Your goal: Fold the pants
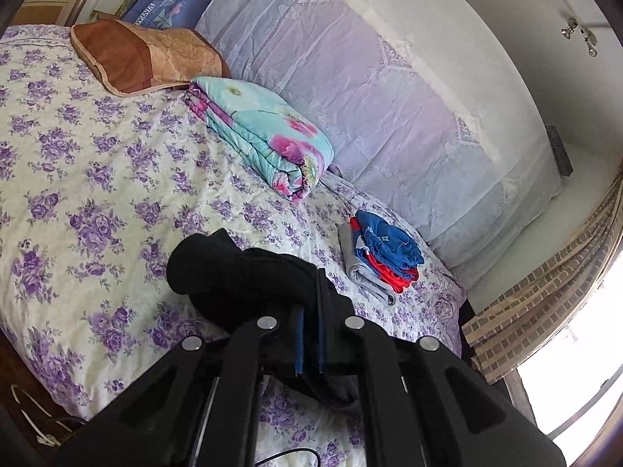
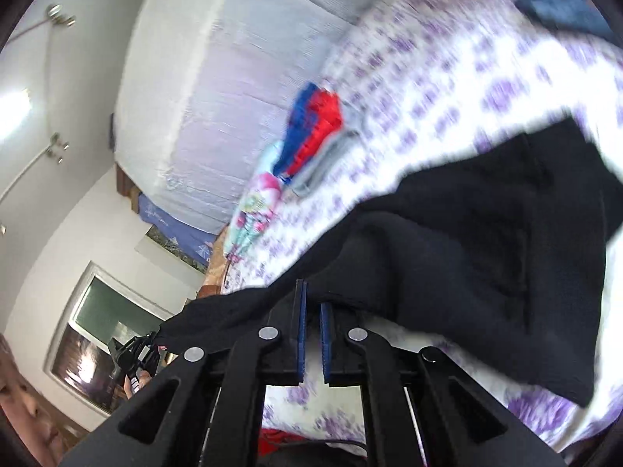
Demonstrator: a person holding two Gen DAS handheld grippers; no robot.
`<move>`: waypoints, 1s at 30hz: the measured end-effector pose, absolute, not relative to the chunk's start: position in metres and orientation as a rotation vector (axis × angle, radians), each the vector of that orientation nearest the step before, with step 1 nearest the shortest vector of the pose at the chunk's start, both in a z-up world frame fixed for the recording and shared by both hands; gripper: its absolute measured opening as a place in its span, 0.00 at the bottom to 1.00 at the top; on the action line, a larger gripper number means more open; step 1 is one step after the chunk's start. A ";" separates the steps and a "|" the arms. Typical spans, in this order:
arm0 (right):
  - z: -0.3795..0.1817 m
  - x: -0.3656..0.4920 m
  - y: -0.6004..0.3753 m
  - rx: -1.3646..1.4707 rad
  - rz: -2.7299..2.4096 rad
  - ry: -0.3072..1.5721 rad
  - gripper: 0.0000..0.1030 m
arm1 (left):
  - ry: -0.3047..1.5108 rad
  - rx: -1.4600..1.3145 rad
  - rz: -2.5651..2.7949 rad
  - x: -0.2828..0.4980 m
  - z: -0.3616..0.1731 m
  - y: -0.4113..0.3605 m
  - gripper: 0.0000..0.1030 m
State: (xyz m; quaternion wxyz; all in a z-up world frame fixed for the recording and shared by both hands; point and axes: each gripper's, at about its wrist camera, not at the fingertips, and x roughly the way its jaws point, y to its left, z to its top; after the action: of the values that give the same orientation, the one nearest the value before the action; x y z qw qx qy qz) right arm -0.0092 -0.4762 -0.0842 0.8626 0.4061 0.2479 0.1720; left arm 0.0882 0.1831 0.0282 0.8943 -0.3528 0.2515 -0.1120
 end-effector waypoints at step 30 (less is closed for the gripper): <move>-0.089 0.177 -0.570 0.883 0.146 0.696 0.36 | 0.859 -0.662 -0.157 0.397 -0.024 0.071 0.04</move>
State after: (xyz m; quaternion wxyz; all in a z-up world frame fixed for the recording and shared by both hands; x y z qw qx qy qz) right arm 0.1768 -0.5698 -0.0894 0.8435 0.4182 0.3297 0.0692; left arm 0.3965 0.0712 -0.0241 0.8537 -0.3147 0.4082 -0.0746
